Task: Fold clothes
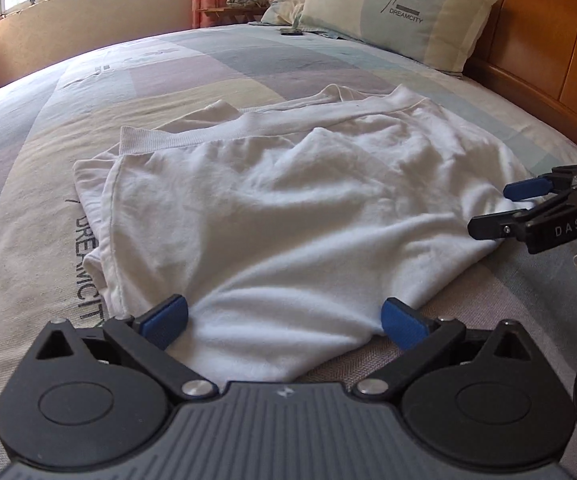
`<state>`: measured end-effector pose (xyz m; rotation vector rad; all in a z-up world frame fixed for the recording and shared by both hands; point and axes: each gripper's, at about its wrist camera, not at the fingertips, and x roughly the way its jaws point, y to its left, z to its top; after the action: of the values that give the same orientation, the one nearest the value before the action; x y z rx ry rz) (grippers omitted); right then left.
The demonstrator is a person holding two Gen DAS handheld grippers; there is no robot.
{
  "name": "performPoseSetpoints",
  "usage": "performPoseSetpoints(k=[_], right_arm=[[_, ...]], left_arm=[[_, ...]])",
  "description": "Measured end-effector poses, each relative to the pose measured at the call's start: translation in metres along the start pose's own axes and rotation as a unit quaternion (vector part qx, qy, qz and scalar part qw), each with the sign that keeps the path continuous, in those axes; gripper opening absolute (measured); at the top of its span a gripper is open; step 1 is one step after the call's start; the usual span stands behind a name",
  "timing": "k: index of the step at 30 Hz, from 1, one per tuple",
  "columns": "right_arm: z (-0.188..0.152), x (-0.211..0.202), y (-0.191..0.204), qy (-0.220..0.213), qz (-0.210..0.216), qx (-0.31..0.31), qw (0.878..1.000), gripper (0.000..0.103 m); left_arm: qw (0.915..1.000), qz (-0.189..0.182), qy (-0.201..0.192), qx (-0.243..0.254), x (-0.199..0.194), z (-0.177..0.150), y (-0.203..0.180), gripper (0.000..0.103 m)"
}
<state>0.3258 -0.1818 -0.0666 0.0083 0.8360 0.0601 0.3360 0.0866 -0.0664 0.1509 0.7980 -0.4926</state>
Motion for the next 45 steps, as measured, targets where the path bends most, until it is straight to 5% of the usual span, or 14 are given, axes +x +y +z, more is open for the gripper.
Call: performPoseSetpoints(k=[8, 14, 17, 23, 28, 36, 40, 45], right_arm=[[0.002, 0.002, -0.001, 0.007, 0.005, -0.004, 1.0, 0.103], [0.006, -0.013, -0.01, 0.012, 0.032, -0.005, 0.999, 0.103], [0.025, -0.025, -0.026, -0.042, 0.07, -0.011, 0.997, 0.103], [0.078, 0.019, -0.057, -0.063, 0.113, -0.029, 0.991, 0.103], [0.066, 0.043, -0.092, -0.04, 0.119, -0.014, 0.992, 0.103], [0.061, 0.032, -0.084, -0.019, 0.103, -0.084, 0.991, 0.103], [0.052, -0.011, -0.095, -0.04, 0.105, -0.038, 0.993, 0.103], [0.009, -0.058, -0.11, -0.031, 0.107, -0.009, 0.994, 0.103]], left_arm=[[0.9996, 0.007, 0.023, -0.013, 0.007, 0.012, 0.001, 0.102], [0.9944, 0.05, 0.027, -0.089, -0.019, 0.02, -0.002, 0.102], [0.9877, 0.089, 0.025, -0.126, -0.034, 0.021, -0.009, 0.102], [0.9747, 0.117, 0.014, -0.19, -0.058, 0.027, -0.039, 0.102], [0.9751, 0.13, 0.01, -0.179, -0.063, 0.033, -0.052, 0.102], [0.9825, 0.093, -0.016, -0.161, -0.01, 0.082, -0.027, 0.102], [0.9842, 0.063, -0.017, -0.165, 0.033, 0.093, -0.013, 0.102], [0.98, 0.083, 0.007, -0.181, 0.072, 0.097, 0.02, 0.102]])
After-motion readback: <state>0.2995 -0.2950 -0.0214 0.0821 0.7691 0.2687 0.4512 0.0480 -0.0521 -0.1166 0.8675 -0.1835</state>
